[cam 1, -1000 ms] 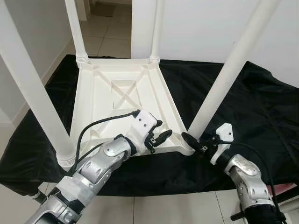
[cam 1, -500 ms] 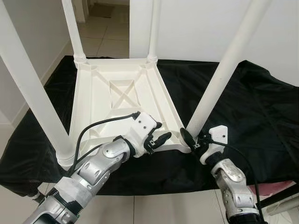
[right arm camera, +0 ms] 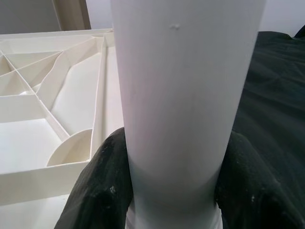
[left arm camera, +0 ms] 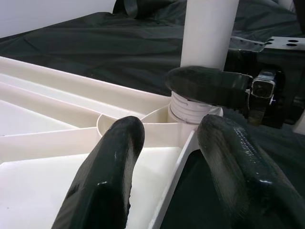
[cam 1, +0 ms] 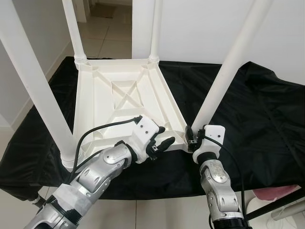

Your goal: Building children table

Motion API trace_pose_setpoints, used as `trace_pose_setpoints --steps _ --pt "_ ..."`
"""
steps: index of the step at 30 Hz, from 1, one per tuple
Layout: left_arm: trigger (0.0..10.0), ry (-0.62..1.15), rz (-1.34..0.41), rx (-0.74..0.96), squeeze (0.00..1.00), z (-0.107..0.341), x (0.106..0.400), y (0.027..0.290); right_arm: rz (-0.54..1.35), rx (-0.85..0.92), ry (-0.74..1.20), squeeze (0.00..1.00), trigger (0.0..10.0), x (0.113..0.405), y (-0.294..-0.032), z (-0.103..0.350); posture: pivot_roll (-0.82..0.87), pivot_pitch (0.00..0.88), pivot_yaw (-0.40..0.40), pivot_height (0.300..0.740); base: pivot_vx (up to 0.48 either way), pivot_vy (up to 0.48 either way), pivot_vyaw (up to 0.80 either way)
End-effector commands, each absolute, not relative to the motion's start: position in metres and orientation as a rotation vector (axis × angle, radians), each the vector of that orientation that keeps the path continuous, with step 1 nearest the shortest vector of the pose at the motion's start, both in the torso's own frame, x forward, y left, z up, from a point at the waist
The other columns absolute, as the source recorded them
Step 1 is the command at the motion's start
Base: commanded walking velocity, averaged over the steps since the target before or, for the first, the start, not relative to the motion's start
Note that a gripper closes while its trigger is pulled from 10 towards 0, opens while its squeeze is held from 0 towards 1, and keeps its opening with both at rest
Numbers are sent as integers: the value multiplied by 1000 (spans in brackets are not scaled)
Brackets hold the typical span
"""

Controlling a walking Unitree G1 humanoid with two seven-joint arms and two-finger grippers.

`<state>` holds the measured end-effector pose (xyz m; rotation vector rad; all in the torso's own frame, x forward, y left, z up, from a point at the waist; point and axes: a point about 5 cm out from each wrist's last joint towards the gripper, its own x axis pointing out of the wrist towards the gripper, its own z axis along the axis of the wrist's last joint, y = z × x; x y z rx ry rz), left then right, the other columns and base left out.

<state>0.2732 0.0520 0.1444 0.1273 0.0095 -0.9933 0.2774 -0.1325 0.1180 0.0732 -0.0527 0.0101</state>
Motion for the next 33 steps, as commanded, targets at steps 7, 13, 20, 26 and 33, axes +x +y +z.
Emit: trace_pose_setpoints --steps 7,13,20,26,33 --pt "10000 26 -1198 132 0 142 265 47 102 54 -11 1000 10000 276 -123 112 -6 0 -109 740 0 0 0" --pt "10000 20 -1190 129 0 142 266 46 136 35 -54 1000 10000 277 -140 113 -6 0 -115 740 0 0 0" --pt "10000 38 -1222 130 0 135 259 41 307 -21 -65 0 10000 285 -162 112 -12 0 -98 740 0 0 0" --pt "10000 41 -1225 126 0 134 258 39 353 -42 -73 0 10000 288 -167 112 -10 0 -92 740 0 0 0" --pt "10000 35 -1226 140 0 134 259 36 513 -17 -80 0 10000 297 -170 116 22 0 -99 740 0 0 0"
